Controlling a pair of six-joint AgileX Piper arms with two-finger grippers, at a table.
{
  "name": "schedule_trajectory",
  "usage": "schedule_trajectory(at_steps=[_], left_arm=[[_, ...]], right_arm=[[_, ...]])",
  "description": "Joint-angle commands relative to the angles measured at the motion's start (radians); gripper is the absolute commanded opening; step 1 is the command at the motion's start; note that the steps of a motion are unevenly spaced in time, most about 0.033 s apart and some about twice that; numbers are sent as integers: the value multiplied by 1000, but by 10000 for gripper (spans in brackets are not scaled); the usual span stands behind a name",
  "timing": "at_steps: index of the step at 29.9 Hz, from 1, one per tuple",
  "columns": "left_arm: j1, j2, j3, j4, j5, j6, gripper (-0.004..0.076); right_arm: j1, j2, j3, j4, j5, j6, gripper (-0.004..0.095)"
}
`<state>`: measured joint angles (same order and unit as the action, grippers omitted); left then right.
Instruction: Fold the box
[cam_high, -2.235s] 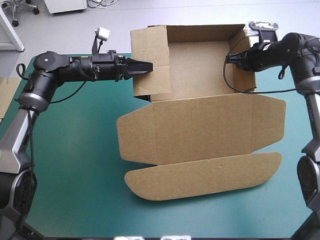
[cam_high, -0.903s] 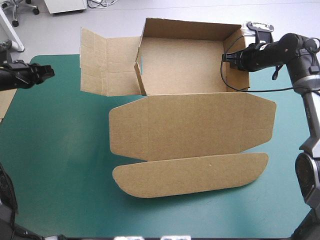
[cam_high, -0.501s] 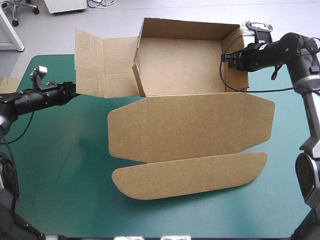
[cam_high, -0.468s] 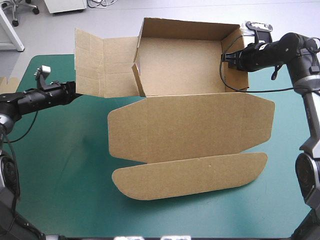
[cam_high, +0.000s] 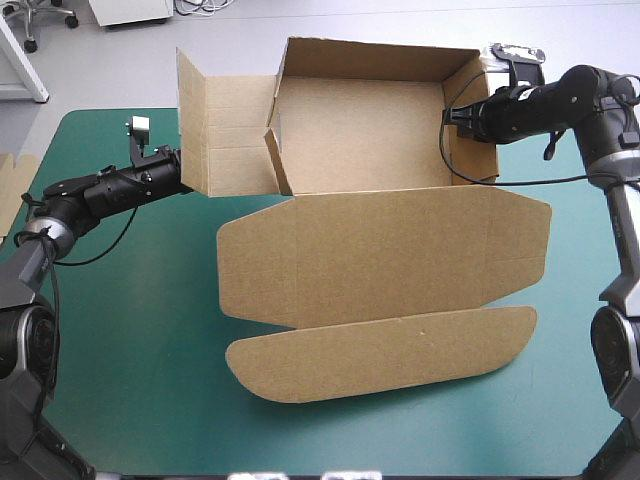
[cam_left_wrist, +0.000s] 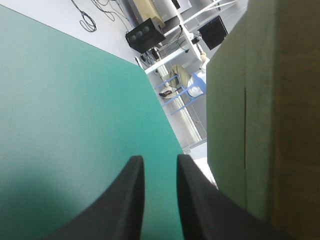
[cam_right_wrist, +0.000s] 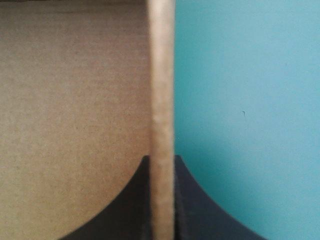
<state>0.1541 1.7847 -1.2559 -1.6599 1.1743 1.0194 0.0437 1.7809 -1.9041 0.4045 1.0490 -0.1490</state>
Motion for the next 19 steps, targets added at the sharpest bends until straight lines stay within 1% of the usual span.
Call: schedule_trajectory(at_steps=[1, 5, 10, 15, 19], left_arm=[[-29, -55, -48, -147, 130, -26, 167], [-70, -55, -85, -139, 130, -70, 167], [-152, -57, -136, -125, 130, -77, 167], [-215, -55, -183, -122, 128, -81, 167], [-232, -55, -203, -122, 120, -98, 167]], right_arm=[[-1, -59, -35, 20, -55, 12, -17], [-1, -59, -35, -30, -60, 27, -17], [-1, -58, -35, -79, -77, 50, -17], [-1, -58, -35, -75, -88, 63, -17], [-1, -58, -35, -75, -88, 68, -17]])
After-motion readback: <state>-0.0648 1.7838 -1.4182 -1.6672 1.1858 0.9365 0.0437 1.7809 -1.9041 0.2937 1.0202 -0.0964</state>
